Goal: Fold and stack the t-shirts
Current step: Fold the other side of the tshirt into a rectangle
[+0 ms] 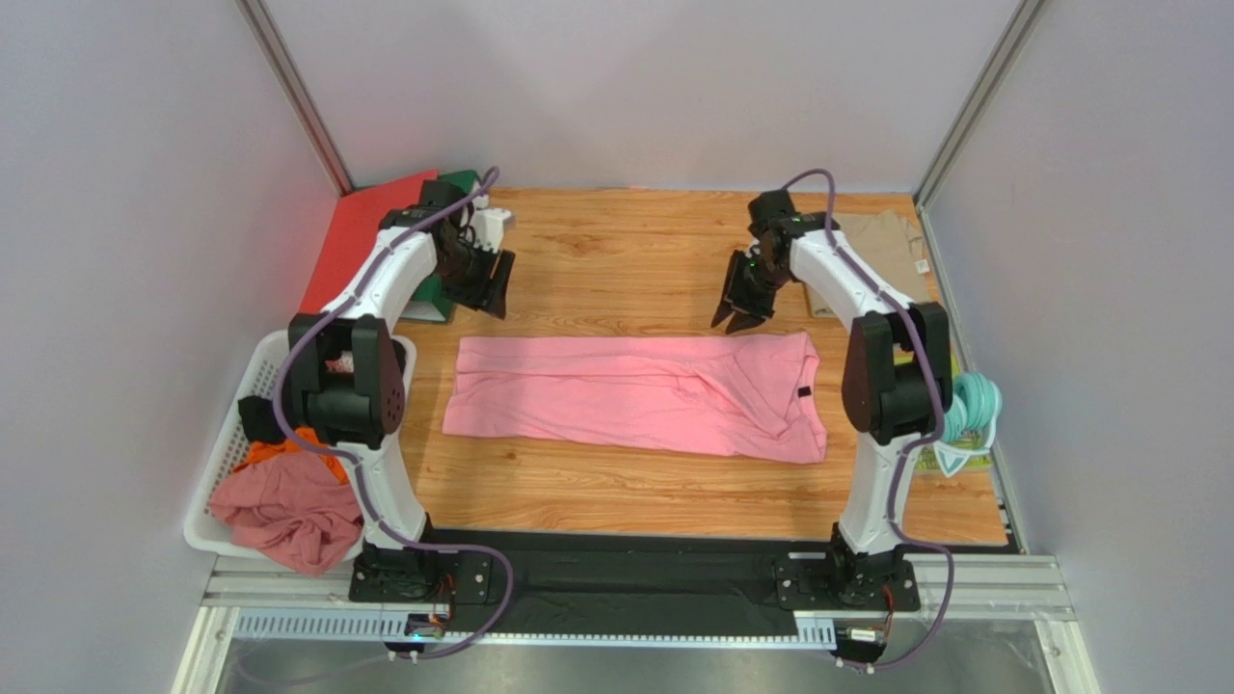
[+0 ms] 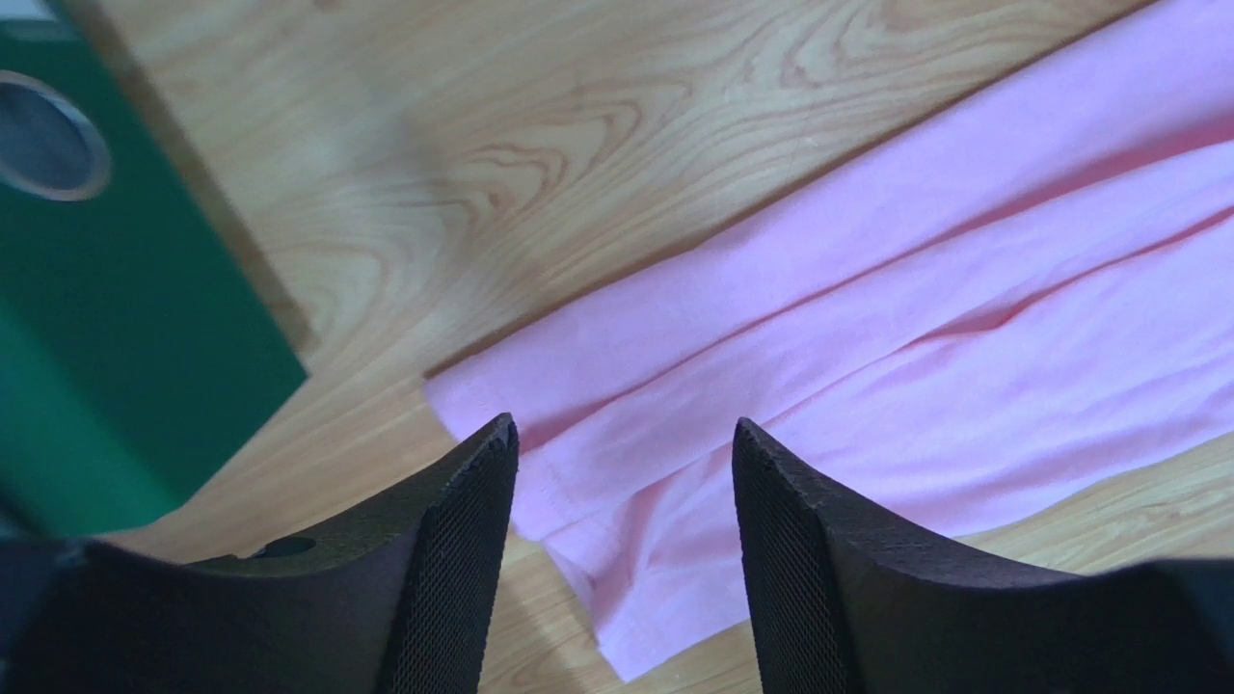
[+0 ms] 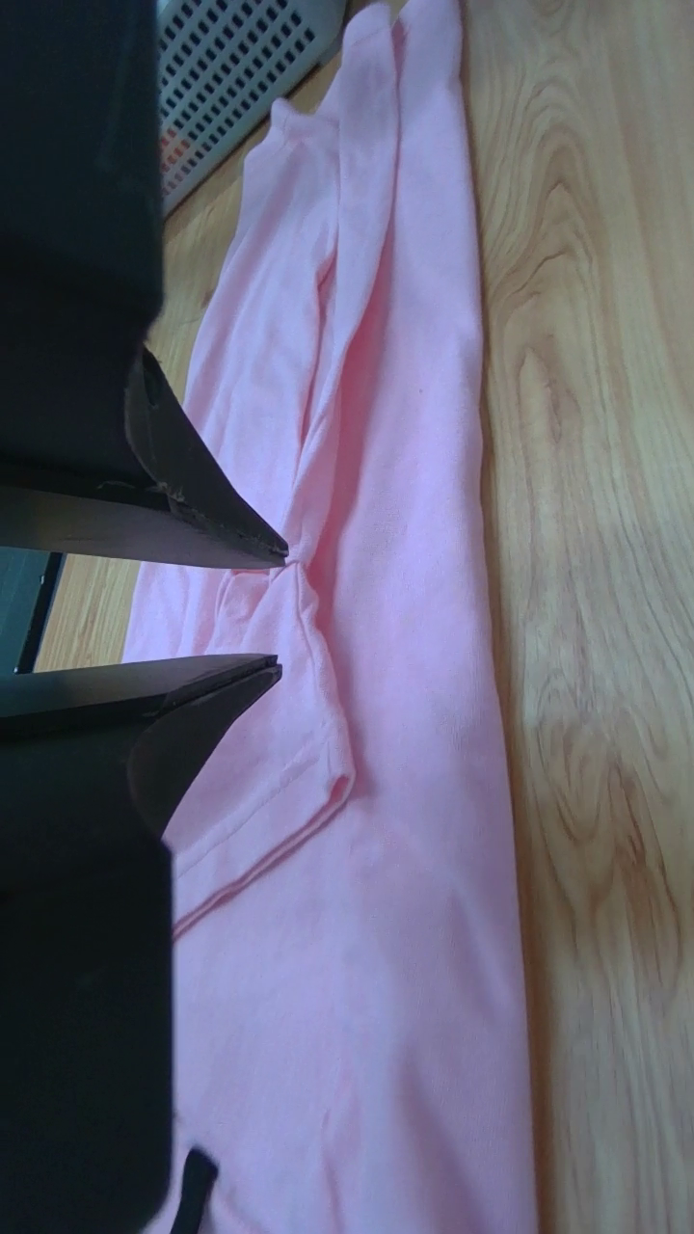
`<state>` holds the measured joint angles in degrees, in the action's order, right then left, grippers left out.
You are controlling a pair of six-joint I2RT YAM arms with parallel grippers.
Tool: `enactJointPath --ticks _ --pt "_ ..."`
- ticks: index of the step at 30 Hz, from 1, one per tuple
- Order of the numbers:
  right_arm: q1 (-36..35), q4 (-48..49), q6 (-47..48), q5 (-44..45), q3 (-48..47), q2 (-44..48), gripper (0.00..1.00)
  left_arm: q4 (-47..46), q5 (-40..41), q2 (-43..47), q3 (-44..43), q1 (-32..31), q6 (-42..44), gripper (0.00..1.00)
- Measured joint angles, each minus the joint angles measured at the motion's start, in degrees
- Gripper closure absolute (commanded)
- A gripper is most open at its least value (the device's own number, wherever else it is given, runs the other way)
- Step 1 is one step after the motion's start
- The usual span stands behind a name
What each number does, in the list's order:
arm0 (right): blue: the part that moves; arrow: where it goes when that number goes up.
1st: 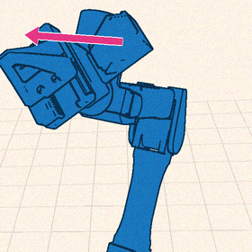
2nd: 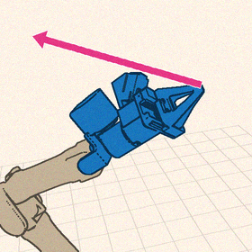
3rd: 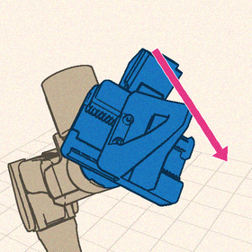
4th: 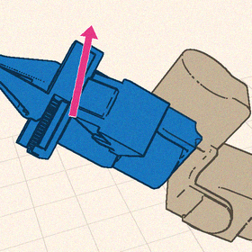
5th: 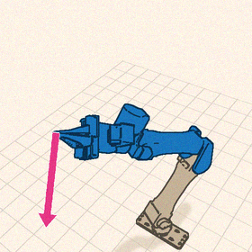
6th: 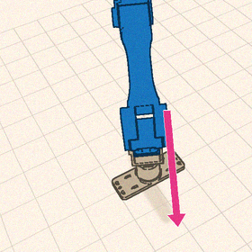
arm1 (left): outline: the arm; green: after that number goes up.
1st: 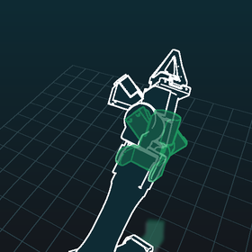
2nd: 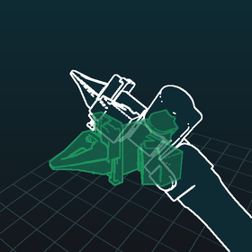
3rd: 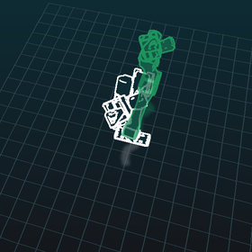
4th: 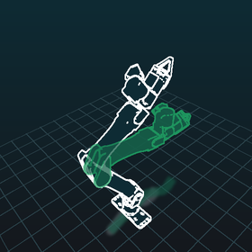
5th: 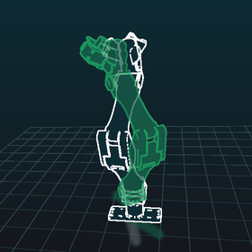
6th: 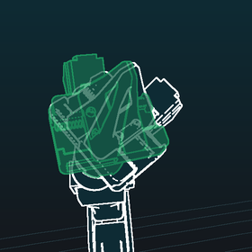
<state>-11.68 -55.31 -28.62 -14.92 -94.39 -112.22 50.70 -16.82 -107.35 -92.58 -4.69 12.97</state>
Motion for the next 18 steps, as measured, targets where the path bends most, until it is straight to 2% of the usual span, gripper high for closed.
enactJointPath --ticks 7,18 --pt "-5.55 -0.79 0.17 -1.42 -3.02 -5.60 0.65 -0.09 0.22 -3.48 5.40 -0.52 -0.24 0.41" --pt "-7.30 -0.55 0.15 -1.73 -5.03 -7.74 0.66 -2.69 1.86 -5.01 8.68 -0.52 -0.09 0.43"
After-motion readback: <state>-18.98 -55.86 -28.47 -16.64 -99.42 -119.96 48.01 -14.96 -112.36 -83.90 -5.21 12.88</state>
